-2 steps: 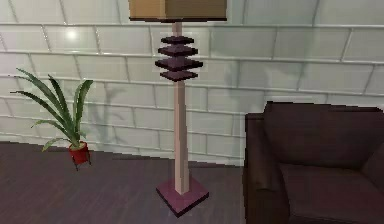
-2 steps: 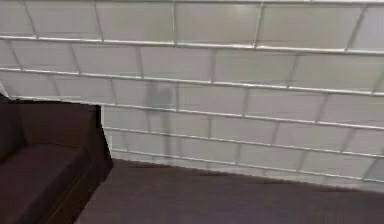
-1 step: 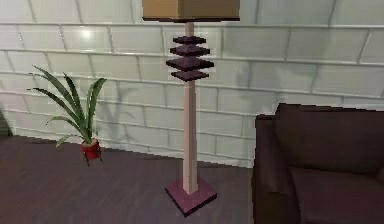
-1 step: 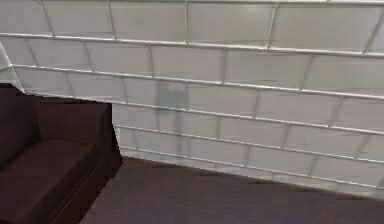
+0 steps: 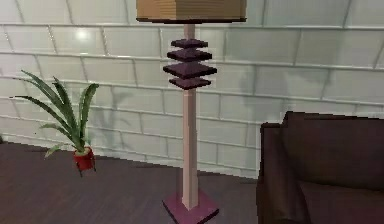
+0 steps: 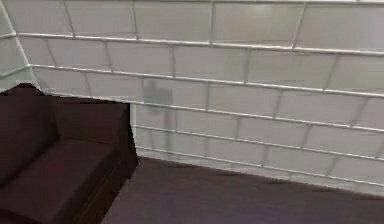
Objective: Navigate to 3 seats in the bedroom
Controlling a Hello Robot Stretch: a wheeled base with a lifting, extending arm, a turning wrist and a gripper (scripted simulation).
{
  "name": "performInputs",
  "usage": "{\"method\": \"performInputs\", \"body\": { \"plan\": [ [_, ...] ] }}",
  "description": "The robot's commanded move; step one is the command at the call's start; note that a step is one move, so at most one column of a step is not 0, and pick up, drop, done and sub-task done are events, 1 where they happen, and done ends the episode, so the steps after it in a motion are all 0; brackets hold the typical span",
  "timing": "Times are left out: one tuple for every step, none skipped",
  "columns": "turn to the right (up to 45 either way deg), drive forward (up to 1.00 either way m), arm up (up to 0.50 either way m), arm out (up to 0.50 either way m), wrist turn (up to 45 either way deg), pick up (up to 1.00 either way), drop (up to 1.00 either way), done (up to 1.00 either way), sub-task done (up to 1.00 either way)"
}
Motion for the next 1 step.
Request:
{"method": "performInputs", "body": {
  "plan": [
    [45.0, 0.0, 0.0, 0.0, 0.0, 0.0, 0.0, 0.0, 0.0]
  ]
}}
